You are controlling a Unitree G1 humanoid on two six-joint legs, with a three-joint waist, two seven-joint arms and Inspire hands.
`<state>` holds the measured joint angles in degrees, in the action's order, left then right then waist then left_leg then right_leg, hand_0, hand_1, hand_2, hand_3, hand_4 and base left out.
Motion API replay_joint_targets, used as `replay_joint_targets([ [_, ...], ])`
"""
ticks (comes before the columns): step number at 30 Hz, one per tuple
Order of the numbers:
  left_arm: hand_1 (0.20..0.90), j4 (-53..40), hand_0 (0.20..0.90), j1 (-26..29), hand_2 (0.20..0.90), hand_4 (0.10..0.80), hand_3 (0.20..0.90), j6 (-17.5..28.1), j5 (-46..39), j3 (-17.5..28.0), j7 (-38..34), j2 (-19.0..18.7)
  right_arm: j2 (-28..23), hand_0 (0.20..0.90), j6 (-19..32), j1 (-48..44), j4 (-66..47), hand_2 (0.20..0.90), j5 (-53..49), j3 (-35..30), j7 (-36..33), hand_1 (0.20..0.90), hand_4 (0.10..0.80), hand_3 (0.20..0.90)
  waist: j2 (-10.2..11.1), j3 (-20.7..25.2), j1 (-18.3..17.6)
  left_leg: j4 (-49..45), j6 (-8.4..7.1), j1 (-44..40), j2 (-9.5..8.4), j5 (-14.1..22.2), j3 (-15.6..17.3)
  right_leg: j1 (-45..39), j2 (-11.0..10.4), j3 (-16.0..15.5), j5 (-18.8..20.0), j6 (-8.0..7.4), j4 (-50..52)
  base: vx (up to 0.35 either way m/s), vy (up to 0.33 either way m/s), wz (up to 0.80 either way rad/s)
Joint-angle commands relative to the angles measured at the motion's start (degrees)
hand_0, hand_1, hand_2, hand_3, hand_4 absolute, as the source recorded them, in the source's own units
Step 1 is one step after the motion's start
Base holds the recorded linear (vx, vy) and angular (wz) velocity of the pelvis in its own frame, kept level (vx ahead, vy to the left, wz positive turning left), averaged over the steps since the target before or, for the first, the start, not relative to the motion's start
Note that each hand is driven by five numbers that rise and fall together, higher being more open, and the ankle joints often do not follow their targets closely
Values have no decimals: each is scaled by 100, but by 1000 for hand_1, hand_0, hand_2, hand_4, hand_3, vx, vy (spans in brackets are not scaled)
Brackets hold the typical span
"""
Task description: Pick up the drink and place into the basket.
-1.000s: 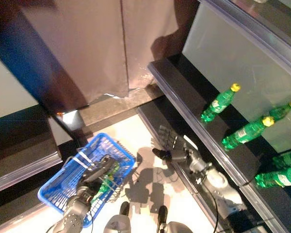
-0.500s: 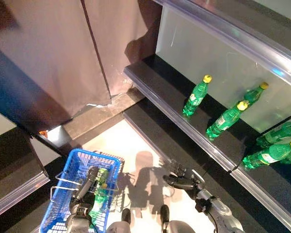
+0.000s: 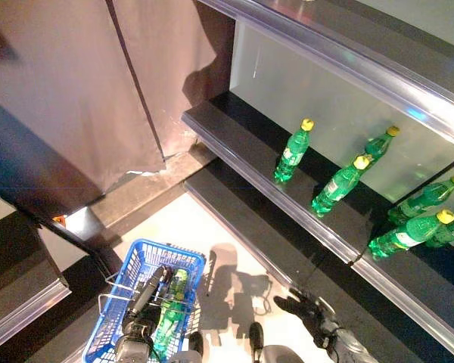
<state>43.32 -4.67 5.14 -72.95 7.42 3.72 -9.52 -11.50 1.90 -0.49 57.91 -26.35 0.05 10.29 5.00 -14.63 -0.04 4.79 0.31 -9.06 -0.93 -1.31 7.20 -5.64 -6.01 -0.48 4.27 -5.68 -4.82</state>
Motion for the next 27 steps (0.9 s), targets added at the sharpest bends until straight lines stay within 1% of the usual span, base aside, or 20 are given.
replay_joint_targets([
  [1,300,-597,300,585,300,100,200,569,35,134,1340,-445,-555,900,215,68,725,900,191,-86,-89,900,800,900,-532,1302,172,-586,86,280,-492,619,-473,31,525,-255,-202,254,-18,35,-17,-1],
  [4,300,-381,300,593,300,100,200,463,-56,159,1356,-444,-587,900,-133,47,1138,900,522,-154,-254,900,800,900,-558,1338,169,-577,92,256,-482,645,-444,16,546,-236,-230,271,-18,33,-8,-3],
  [5,300,-338,300,601,300,100,200,435,-67,164,1335,-434,-618,900,-415,40,1332,900,819,-159,-388,900,800,900,-565,1353,172,-568,93,245,-476,656,-430,14,561,-234,-246,279,-18,21,-5,-6],
  [7,300,-319,300,598,300,100,200,424,-86,144,1333,-412,-661,900,-658,44,1556,900,1259,-156,-457,900,800,900,-568,1364,183,-577,93,243,-463,673,-413,6,567,-233,-260,286,-18,19,-10,-5],
  [8,300,-336,300,591,300,100,200,424,-95,118,1321,-407,-684,900,-677,46,1656,900,1335,-98,-415,900,800,900,-562,1365,196,-591,93,247,-461,682,-418,1,573,-223,-263,290,-18,0,0,0],
  [11,300,-368,300,577,300,100,200,455,-90,93,1298,-374,-624,900,-859,6,1600,900,999,-16,-377,900,800,900,-549,1363,207,-594,104,233,-458,688,-443,-27,600,-166,-265,317,-18,29,-15,-3],
  [14,300,-353,300,583,300,100,200,559,-75,59,1253,-333,-586,900,-851,15,1617,900,1005,0,-349,900,800,900,-552,1363,194,-576,113,224,-460,688,-465,-22,616,-124,-267,329,-8,0,0,0],
  [20,300,-355,300,538,300,100,200,546,-129,117,1325,-282,-558,900,-800,63,1664,900,1039,-27,-250,900,800,900,-562,1405,172,-516,113,213,-439,680,-451,-5,649,-109,-278,337,-3,0,0,0],
  [27,300,-257,300,526,300,100,200,555,-190,209,1297,-284,-538,900,-819,43,1682,900,1049,14,-287,900,800,900,-568,1436,193,-570,118,238,-433,708,-447,0,660,-120,-293,352,12,5,-1,0],
])
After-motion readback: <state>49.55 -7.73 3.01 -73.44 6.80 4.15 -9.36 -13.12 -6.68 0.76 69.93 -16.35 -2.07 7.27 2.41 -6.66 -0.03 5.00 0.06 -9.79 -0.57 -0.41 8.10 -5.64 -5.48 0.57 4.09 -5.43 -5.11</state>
